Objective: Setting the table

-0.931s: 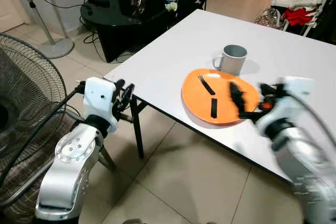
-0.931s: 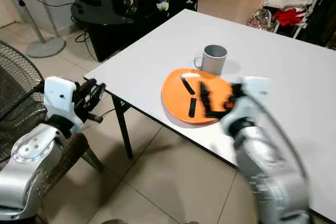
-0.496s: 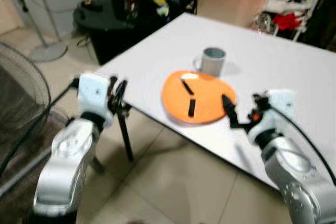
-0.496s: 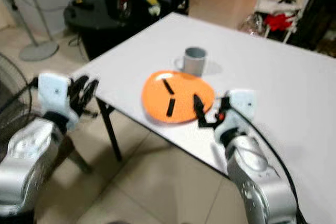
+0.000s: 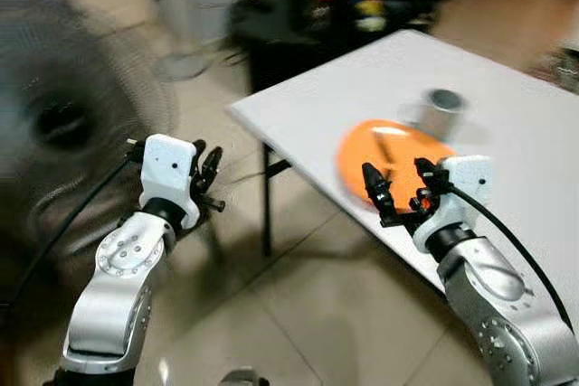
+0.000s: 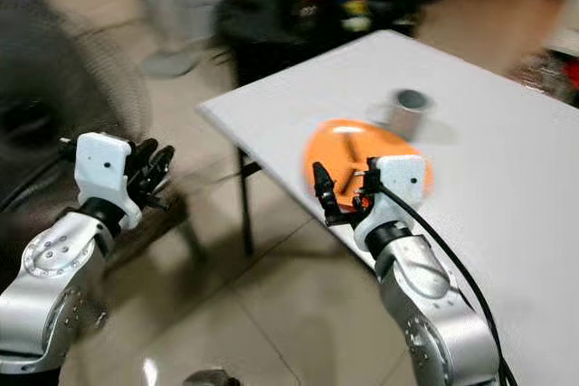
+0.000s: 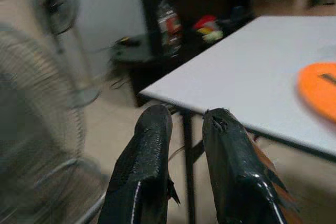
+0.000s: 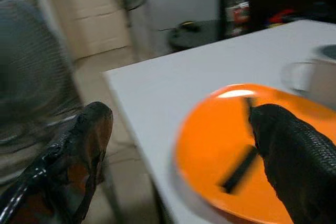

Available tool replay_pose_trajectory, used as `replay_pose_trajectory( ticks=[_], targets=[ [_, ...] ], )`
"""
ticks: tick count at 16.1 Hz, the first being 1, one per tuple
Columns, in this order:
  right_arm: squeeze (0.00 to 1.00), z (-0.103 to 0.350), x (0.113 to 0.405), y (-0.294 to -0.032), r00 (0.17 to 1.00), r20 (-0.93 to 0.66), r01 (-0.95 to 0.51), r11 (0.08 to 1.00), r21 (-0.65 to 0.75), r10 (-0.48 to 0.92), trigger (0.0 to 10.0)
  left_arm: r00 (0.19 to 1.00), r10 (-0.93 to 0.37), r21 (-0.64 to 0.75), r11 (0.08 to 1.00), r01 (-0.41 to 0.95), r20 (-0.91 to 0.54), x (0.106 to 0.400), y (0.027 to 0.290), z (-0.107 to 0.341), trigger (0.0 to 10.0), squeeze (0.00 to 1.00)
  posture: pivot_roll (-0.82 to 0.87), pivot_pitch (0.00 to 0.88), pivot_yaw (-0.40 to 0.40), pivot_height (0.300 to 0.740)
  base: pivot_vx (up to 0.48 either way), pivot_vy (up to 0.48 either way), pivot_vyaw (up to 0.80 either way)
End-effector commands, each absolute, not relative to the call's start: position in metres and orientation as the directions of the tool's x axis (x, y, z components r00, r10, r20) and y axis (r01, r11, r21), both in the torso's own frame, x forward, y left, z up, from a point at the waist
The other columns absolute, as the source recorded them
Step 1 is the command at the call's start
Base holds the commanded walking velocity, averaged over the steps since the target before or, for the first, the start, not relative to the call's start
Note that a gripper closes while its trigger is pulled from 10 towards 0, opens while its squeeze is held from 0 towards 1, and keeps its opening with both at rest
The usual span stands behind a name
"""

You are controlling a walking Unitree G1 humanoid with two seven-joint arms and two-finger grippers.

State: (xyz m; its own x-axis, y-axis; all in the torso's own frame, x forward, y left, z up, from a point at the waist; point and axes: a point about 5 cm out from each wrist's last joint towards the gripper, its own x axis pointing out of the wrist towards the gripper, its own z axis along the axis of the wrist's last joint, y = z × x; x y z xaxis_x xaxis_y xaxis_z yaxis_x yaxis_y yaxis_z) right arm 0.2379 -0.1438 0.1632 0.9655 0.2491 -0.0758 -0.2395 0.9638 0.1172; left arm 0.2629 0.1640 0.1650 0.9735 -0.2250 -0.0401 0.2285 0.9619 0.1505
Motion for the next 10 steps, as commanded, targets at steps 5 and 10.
replay_pose_trajectory(
  ticks=[5, 10],
  targets=[
    [1.0, 0.158, 0.24, -0.146, 0.976, -0.059, -0.2, 0.967, 0.155, 0.211, 10.0, 0.977, -0.202, 0.162, 0.964, 0.21, -0.065, 0.262, 0.167, 0.159, 10.0, 0.0, 0.04, 0.0, 0.039, 0.74, 0.0, 0.0, 0.8],
    [1.0, 0.15, 0.245, -0.15, 0.983, -0.084, -0.147, 0.973, 0.181, 0.164, 10.0, 0.978, -0.203, 0.178, 0.962, 0.209, -0.049, 0.266, 0.17, 0.167, 10.0, 0.0, 0.05, 0.0, 0.045, 0.74, 0.0, 0.0, 0.8]
  ],
)
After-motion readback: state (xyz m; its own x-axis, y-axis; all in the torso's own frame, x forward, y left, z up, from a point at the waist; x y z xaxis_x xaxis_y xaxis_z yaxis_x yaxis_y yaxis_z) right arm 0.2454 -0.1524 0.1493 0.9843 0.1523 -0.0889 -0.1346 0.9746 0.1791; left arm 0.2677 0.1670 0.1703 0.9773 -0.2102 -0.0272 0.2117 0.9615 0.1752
